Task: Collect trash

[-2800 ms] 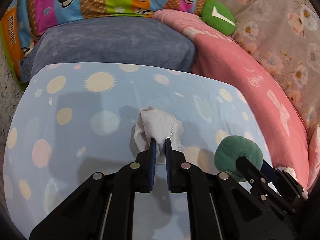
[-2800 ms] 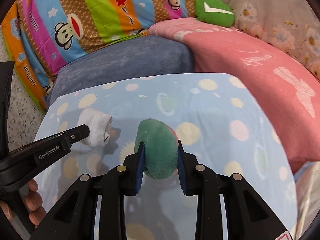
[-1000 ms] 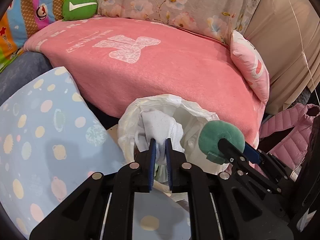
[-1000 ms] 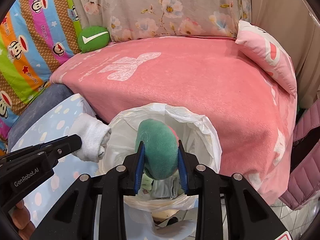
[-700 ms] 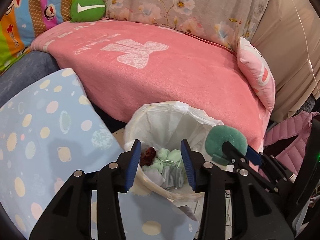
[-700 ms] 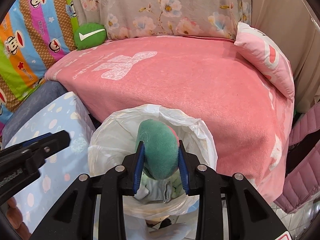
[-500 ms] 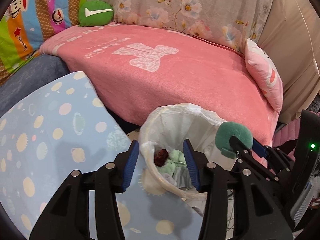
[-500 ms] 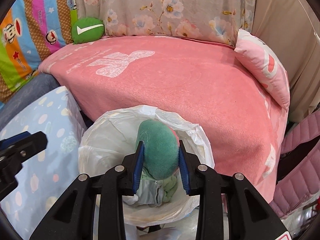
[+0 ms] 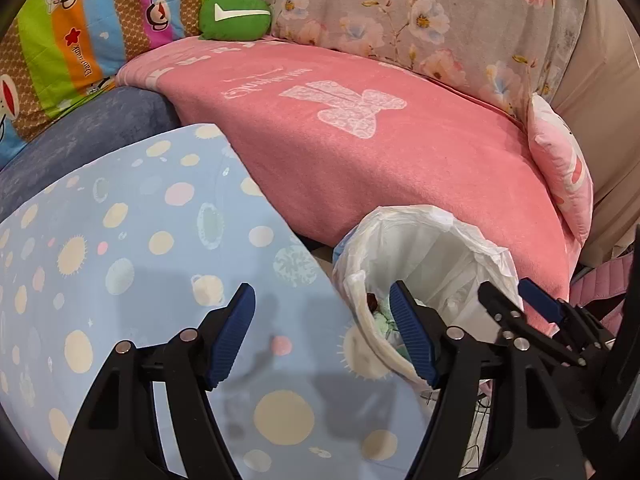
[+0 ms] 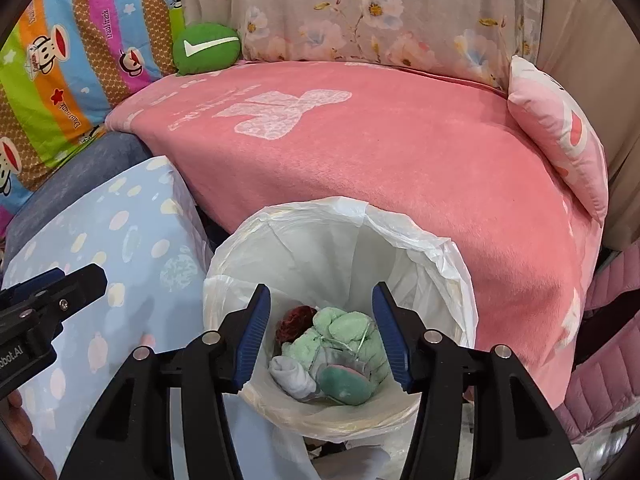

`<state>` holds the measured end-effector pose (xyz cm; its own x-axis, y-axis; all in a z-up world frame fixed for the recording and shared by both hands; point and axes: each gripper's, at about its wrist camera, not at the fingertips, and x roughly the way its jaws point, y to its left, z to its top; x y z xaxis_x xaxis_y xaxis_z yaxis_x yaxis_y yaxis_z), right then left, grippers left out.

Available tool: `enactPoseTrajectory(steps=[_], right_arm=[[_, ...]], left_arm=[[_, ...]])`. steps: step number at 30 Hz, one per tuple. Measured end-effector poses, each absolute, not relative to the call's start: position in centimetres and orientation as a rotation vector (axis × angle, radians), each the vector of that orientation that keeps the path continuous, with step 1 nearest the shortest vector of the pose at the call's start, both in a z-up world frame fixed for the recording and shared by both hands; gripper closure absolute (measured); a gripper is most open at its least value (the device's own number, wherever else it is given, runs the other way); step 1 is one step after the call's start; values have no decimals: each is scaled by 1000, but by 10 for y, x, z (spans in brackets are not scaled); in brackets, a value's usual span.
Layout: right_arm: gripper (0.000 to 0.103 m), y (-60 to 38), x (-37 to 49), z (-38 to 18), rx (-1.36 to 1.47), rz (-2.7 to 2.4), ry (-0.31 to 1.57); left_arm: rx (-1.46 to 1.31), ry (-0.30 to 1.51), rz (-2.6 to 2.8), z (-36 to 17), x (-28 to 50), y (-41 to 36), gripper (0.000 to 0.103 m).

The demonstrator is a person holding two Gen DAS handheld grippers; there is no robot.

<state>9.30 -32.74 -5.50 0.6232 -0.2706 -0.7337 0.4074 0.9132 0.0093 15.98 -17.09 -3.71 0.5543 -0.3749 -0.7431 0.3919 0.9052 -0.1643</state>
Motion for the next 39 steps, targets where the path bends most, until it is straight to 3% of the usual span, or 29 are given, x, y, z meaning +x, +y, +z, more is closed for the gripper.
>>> enactPoseTrajectory(steps=[7,11,15,18,24,32,35,39], right_arm=[[37,-327,78,-50,198,-395,822],[35,-321,67,-49,178,-400,843],[25,-316,54,-46,170,-395,859],[20,-314,47,-45,166,-397,872],[19,-312,34,-41,173,-406,888],[17,-307,23,-40,164,-409,882],[8,-308,20,-41,167,-421,874],[7,-310,18,-43,155,-447,878]], left_arm=[[39,875,-432,-42,152,-163,36],[62,869,-419,-44,144,-161,34],[78,868,-402,-45,135,-160,30],[81,875,-391,-46,130,-158,20],[66,888,-343,-47,123,-147,13],[83,888,-332,-47,114,-149,13],[83,893,-335,-47,112,-151,13],[78,894,-329,-48,110,-152,12]])
